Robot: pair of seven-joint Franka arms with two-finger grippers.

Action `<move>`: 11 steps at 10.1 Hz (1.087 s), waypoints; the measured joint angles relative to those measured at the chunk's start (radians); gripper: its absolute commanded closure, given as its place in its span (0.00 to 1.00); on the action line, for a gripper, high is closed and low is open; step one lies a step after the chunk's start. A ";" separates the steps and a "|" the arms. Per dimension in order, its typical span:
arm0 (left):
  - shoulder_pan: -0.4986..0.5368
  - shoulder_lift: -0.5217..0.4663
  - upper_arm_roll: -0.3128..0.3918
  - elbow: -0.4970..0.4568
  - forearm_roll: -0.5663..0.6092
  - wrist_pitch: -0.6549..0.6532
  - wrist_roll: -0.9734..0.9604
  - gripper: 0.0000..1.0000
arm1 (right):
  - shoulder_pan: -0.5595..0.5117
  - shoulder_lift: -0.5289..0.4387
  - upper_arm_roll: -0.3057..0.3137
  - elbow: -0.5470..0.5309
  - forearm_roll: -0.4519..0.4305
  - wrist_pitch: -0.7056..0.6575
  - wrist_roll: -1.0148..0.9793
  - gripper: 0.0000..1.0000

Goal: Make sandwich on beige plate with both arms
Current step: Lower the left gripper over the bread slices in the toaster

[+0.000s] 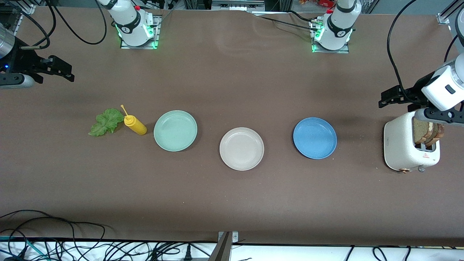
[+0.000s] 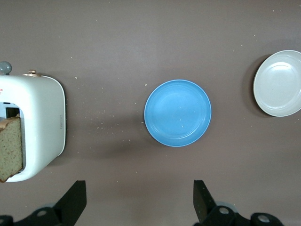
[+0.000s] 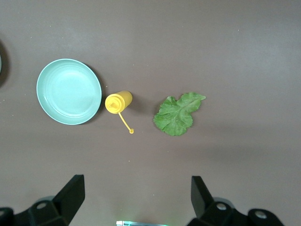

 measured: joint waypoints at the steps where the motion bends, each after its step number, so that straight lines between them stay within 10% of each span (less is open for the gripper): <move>1: 0.001 0.001 0.001 -0.001 0.005 0.002 -0.004 0.00 | 0.000 0.000 -0.002 0.000 0.000 0.000 0.000 0.00; 11: 0.197 0.170 0.026 0.017 0.200 0.142 0.168 0.00 | -0.001 0.000 -0.003 0.002 0.000 -0.001 0.000 0.00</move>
